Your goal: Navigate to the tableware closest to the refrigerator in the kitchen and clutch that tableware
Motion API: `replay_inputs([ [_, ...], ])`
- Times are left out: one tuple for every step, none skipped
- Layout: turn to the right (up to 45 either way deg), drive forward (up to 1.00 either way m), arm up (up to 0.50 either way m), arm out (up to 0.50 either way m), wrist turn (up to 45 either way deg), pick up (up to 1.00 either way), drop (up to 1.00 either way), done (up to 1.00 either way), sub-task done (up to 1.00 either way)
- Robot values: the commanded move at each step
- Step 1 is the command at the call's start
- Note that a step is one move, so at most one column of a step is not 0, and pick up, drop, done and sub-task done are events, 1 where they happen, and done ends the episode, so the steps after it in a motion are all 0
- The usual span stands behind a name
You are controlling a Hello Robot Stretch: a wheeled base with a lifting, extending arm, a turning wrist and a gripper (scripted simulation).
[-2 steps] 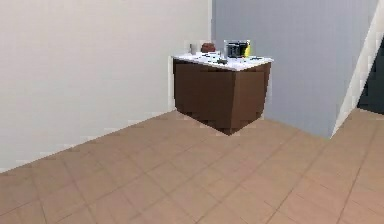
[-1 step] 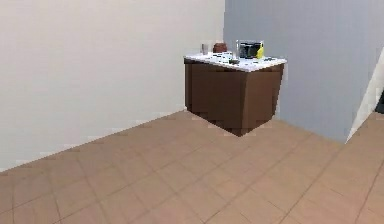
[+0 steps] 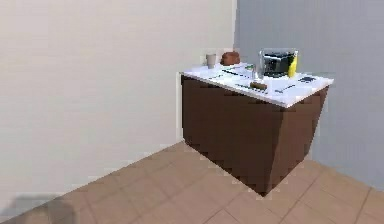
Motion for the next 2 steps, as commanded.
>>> replay_inputs([
  [0.0, 1.0, 0.0, 0.0, 0.0, 0.0, 0.0, 0.0, 0.0],
  [-3.0, 0.0, 0.0, 0.0, 0.0, 0.0, 0.0, 0.0, 0.0],
])
